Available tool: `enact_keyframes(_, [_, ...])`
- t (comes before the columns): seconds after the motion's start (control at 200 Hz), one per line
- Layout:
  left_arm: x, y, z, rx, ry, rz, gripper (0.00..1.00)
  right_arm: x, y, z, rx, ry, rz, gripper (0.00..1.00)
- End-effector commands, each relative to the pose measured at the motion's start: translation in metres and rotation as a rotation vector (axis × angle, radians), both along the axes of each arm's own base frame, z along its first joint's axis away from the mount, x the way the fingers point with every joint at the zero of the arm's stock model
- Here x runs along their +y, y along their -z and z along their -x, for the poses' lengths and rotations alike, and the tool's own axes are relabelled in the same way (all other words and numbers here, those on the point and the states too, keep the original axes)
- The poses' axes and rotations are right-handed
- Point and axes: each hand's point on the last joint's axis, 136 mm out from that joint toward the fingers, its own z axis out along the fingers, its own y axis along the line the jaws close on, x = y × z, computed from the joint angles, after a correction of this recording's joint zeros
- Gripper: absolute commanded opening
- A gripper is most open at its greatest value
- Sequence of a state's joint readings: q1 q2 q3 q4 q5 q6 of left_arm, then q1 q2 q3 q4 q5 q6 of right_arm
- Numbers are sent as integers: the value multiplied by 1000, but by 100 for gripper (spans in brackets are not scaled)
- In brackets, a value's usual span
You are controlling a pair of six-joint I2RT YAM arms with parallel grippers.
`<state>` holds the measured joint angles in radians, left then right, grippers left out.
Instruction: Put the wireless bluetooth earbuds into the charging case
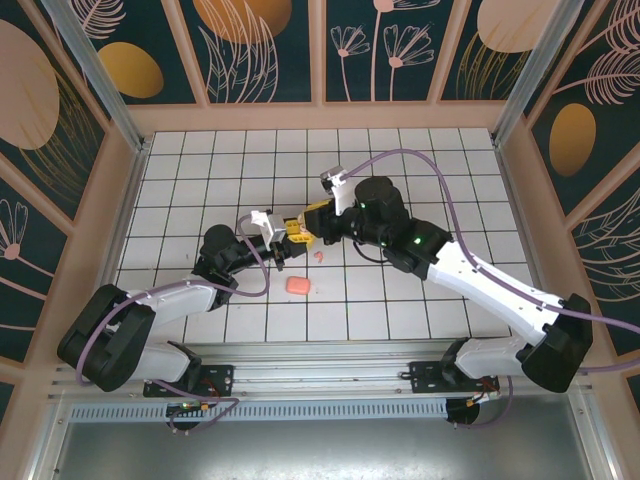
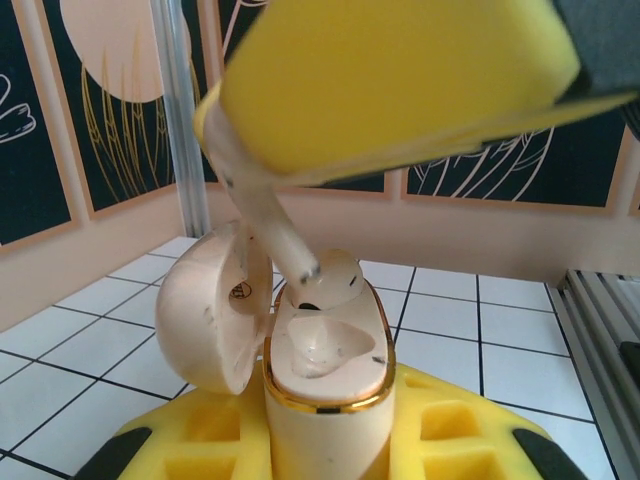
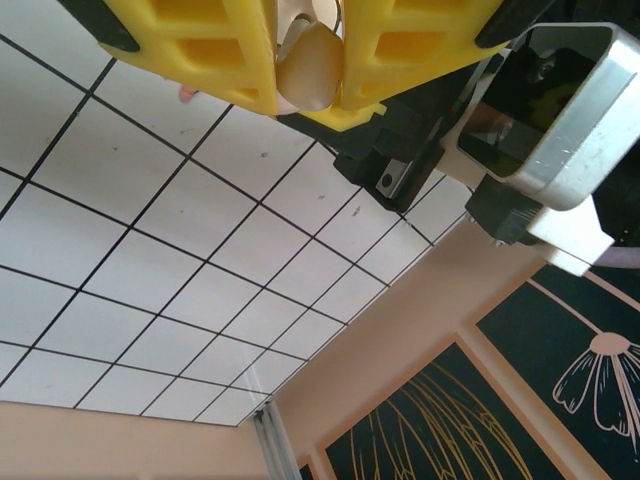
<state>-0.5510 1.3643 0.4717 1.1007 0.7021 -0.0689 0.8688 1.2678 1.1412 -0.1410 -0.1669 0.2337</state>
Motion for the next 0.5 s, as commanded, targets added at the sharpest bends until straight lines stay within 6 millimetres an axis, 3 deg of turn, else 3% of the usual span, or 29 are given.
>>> enact_keyframes(0.0, [-3,-20,0,-42,8,50,4,7,-2,4,-26,-28,-25,20])
enact_keyframes(0.495, [-3,-29,-3,-38,6,85,4,9,6,10,1,-57,-46,21])
